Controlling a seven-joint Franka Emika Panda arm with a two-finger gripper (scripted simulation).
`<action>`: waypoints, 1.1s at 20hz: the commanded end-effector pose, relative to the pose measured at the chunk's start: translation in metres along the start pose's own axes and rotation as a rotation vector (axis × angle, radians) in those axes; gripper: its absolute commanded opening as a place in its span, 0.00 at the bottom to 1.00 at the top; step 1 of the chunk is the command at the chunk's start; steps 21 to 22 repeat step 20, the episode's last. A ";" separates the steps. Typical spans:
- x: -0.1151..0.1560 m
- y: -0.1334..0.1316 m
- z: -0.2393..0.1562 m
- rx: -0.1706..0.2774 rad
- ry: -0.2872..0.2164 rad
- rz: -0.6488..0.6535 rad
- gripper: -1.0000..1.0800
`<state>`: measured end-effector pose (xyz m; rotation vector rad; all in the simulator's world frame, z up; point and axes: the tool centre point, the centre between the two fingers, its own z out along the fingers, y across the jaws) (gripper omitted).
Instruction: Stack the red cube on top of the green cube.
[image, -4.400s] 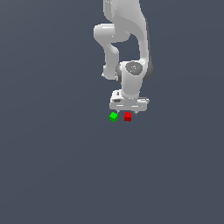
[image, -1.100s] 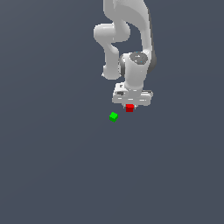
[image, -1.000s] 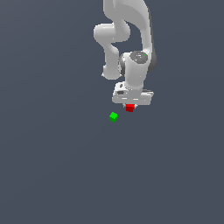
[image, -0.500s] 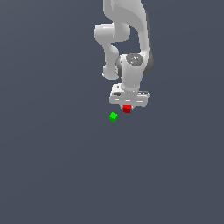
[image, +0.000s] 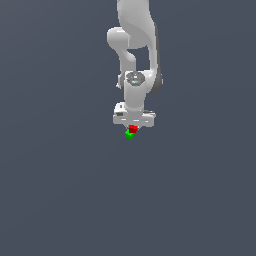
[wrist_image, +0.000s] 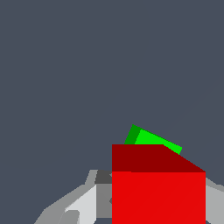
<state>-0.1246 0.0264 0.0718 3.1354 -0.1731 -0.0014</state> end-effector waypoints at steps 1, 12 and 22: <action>0.002 0.010 0.007 0.000 0.001 -0.001 0.00; 0.004 0.016 0.010 0.001 0.001 -0.001 0.96; 0.004 0.016 0.010 0.001 0.001 -0.001 0.96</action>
